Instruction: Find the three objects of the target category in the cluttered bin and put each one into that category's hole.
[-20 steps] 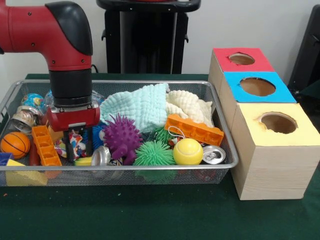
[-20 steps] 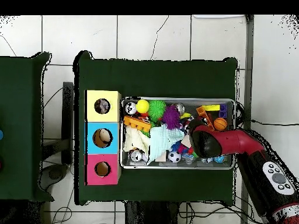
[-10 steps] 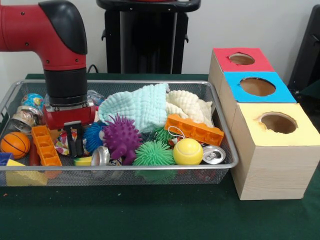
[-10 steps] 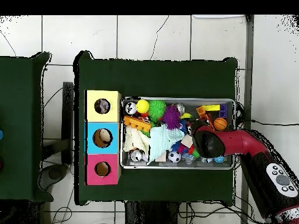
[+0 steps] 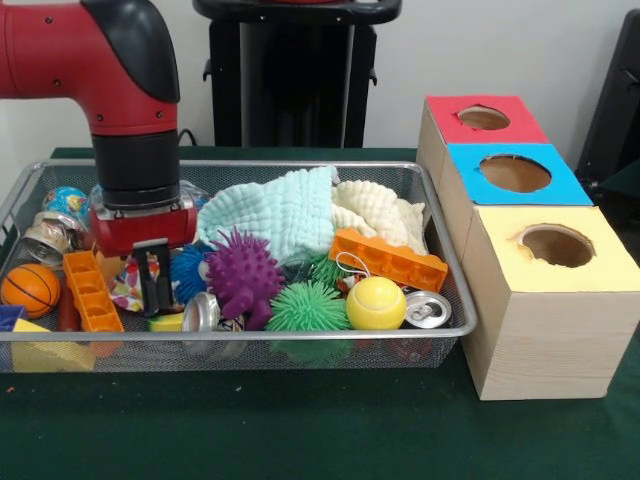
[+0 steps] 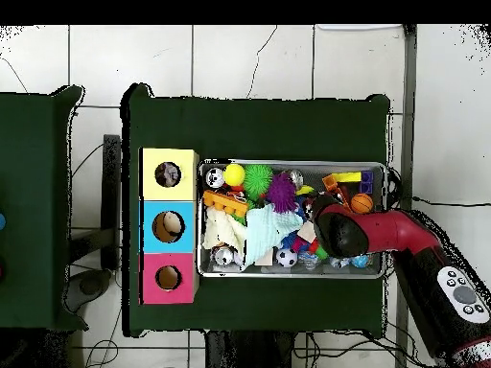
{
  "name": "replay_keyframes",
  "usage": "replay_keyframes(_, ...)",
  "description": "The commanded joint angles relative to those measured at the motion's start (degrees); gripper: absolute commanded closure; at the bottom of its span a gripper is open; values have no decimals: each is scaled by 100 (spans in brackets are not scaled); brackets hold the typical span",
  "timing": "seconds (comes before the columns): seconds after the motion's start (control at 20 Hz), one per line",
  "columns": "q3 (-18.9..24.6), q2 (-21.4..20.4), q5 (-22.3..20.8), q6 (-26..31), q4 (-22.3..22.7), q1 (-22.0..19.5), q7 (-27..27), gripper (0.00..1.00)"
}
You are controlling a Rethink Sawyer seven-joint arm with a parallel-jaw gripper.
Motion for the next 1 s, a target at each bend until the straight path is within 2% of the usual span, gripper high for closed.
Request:
replay_keyframes(0.05, 470, -289, -36, 1011, 264, 61, -1822, 100)
replay_keyframes(0.55, 649, -229, -194, 1253, 160, 49, -2183, 100)
replay_keyframes(0.7, 546, -688, -292, 1207, 290, 225, -1857, 100)
replay_keyframes(0.8, 575, -978, -74, 1402, 413, 263, -1714, 100)
replay_keyframes(1.0, 548, -1284, 200, 1613, 440, 363, -1404, 100)
